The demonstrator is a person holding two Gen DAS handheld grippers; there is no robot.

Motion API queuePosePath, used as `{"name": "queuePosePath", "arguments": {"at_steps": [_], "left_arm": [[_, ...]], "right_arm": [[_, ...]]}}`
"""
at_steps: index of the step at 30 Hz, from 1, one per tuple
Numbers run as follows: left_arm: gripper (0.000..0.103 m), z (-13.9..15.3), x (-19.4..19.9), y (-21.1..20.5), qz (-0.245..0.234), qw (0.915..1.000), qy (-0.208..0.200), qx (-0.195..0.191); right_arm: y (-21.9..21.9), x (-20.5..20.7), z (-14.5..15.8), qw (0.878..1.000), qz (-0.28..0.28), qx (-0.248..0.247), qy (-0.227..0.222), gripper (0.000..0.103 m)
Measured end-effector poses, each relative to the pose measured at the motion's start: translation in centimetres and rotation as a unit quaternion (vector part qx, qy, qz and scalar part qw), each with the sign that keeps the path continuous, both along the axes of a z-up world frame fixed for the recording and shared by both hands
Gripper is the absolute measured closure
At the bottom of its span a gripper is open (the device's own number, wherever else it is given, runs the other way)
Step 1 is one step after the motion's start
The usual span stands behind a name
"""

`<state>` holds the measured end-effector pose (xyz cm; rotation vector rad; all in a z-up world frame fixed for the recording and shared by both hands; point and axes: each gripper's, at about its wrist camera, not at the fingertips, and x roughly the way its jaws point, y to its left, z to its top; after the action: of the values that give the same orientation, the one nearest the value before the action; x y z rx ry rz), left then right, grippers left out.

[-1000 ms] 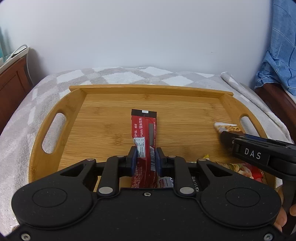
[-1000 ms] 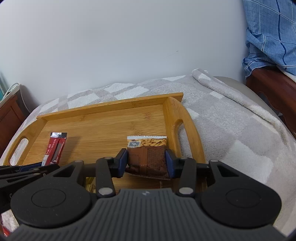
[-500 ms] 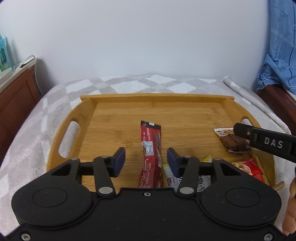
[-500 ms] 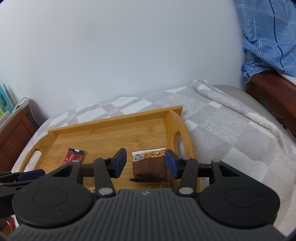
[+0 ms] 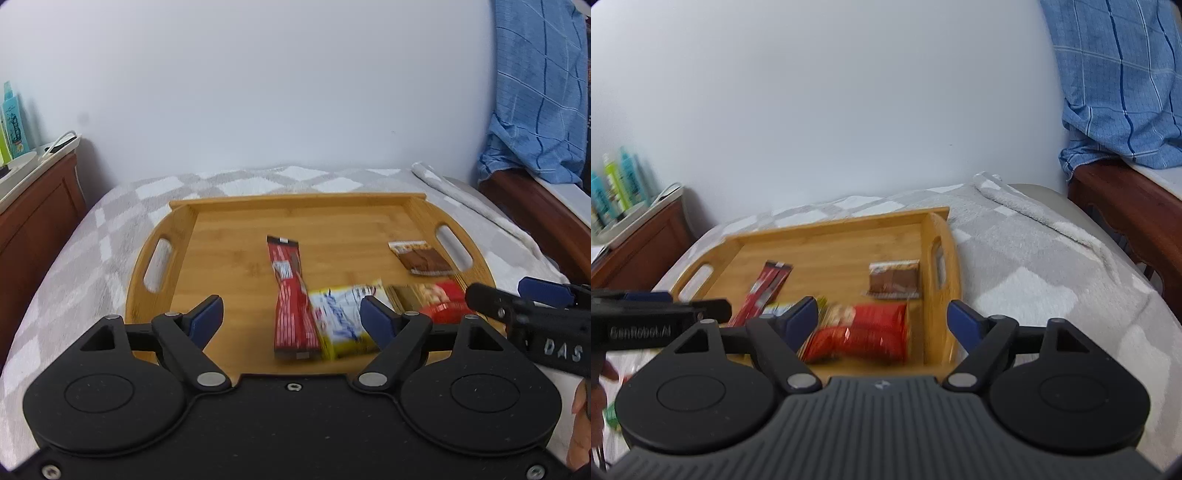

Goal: Organize snacks
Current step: 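Withdraw both tools from the tray back over the remaining snacks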

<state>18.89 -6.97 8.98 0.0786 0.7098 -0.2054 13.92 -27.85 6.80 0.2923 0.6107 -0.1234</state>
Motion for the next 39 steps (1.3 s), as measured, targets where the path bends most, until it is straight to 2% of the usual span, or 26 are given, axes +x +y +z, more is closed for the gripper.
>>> {"name": "queuePosePath", "arguments": {"at_steps": [7,12,14,21,27,33,35,38,39], "left_arm": [[0.018,-0.4,-3.7,1.2,-0.011,0.9999,0.009,-0.006],[0.017,-1.2,-5.8,1.8,-0.013,0.9998,0.018,-0.003],[0.016,-1.6,-6.4,1.9,-0.016,0.9996,0.022,0.003],[0.017,-3.5,-7.1,2.2,-0.026,0.9987,0.041,0.016],[0.029,-4.7,-6.6,2.2,-0.038,0.9978,0.053,0.011],[0.032,-5.0,-5.9,2.0,-0.049,0.9978,0.044,0.004],[0.037,-5.1,-5.7,2.0,-0.054,0.9975,0.045,-0.001],[0.051,-5.3,-5.5,1.8,-0.066,0.9961,0.058,-0.010],[0.059,-5.3,-5.6,1.8,-0.071,0.9953,0.064,-0.015]], "right_arm": [[1.3,-3.9,-0.9,1.000,0.013,-0.019,0.015,0.011],[1.9,-6.0,-1.6,0.999,0.021,-0.025,0.030,0.004],[2.1,-6.6,-1.8,0.999,0.024,-0.028,0.033,0.000],[2.9,-7.0,-2.7,0.997,0.031,-0.042,0.051,0.000],[3.3,-6.3,-3.4,0.996,0.037,-0.045,0.070,0.000],[3.6,-5.7,-3.9,0.995,0.045,-0.048,0.081,0.000],[3.7,-5.5,-4.0,0.994,0.048,-0.049,0.084,0.000],[3.8,-5.1,-4.2,0.994,0.052,-0.049,0.088,0.000],[3.8,-5.0,-4.3,0.993,0.052,-0.049,0.089,0.000]]}}
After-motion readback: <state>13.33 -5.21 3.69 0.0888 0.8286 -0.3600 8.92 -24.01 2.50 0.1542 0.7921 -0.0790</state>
